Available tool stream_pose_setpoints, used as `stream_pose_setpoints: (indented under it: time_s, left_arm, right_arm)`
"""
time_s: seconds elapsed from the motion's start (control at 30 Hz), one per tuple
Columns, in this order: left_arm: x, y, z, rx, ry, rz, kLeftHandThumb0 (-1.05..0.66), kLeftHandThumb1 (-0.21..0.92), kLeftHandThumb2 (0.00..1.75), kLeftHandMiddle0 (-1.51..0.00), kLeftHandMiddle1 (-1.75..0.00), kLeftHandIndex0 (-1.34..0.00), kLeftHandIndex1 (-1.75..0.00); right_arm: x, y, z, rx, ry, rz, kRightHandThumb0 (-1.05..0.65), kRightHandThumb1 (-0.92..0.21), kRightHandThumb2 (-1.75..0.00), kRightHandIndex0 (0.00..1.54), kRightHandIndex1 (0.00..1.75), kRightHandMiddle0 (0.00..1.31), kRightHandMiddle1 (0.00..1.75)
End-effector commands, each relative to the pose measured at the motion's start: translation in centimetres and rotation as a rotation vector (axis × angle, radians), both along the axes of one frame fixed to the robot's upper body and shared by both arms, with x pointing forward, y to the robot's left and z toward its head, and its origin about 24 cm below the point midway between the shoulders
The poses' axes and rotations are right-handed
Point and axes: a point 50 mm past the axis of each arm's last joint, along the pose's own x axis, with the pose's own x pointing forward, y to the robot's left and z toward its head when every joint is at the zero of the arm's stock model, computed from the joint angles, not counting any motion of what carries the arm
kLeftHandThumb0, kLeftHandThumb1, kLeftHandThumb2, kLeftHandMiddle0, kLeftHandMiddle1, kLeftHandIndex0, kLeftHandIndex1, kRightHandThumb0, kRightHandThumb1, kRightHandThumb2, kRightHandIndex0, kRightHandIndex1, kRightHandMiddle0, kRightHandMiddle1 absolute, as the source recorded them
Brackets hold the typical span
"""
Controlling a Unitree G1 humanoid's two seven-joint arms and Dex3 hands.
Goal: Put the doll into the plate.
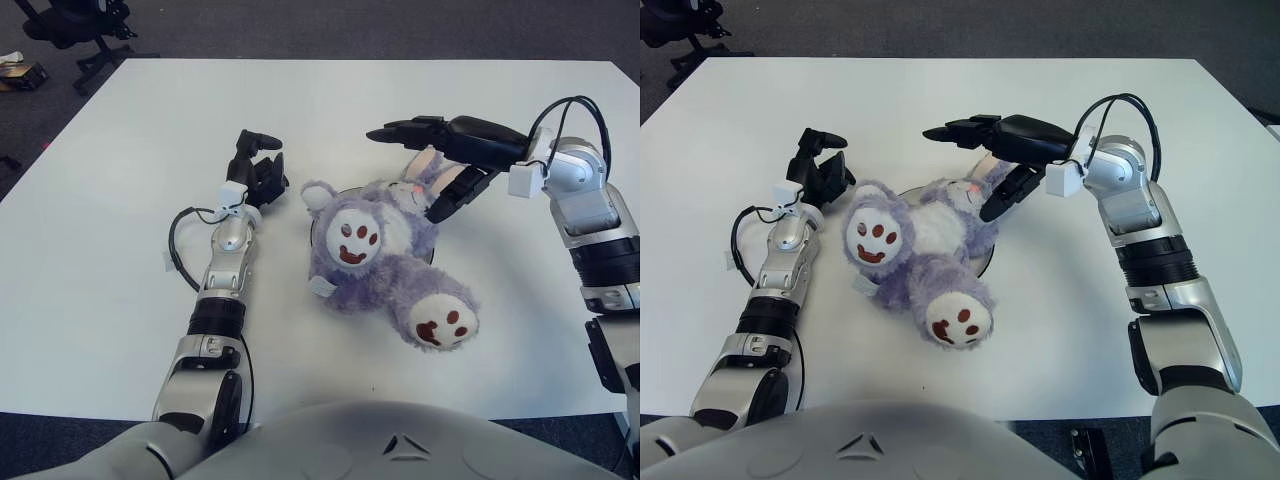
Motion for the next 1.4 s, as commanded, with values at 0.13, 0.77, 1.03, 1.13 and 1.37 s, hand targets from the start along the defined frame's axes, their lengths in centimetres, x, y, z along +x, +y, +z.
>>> stream_pose_setpoints:
  time_s: [0.13,0.77,1.03,1.13,1.37]
  left_arm:
    - [-0.5,0.2,-1.0,-0.011,0.04,0.001,-0.36,0.79,0.68,-0.82,-1.75,-0.28,-1.75]
    - [-0.4,0.4,-1.2,-0.014,0.042,0.0,-0.36,0.8,0.68,-0.82,-1.75,-0.28,-1.75]
    - [-0.4,0.4,-1.2,-0.013,0.043,-0.002,-0.36,0.8,0.68,-0.82,-1.75,-0.28,-1.75]
    - [-0.4,0.4,-1.2,-0.013,0.043,-0.002,-0.36,0.8,0.68,-0.82,-1.75,-0.28,-1.75]
    - [-0.4,0.6,-1.3,-0.013,0.044,-0.002,-0.36,0.8,0.68,-0.82,-1.75,-0.28,-1.75]
  right_arm:
    - [0.6,-2.0,3.8,0.043,-0.049,-0.024,-0.87,-0.92,-0.17,0.13,0.02,0.1,0.03]
    - [2.9,-4.4,2.6,0.253,-0.078,-0.341,-0.6,-0.92,-0.03,0.38,0.02,0.29,0.07]
    - [4.4,-5.5,1.2,0.4,-0.025,-0.535,-0.42,-0.9,0.0,0.59,0.06,0.38,0.07]
    - [4.6,-5.7,0.9,0.425,-0.011,-0.57,-0.38,-0.9,0.0,0.71,0.09,0.47,0.07]
    - [5.3,-6.1,-0.8,0.603,0.076,-0.686,-0.33,-0.92,-0.01,0.84,0.32,0.66,0.21]
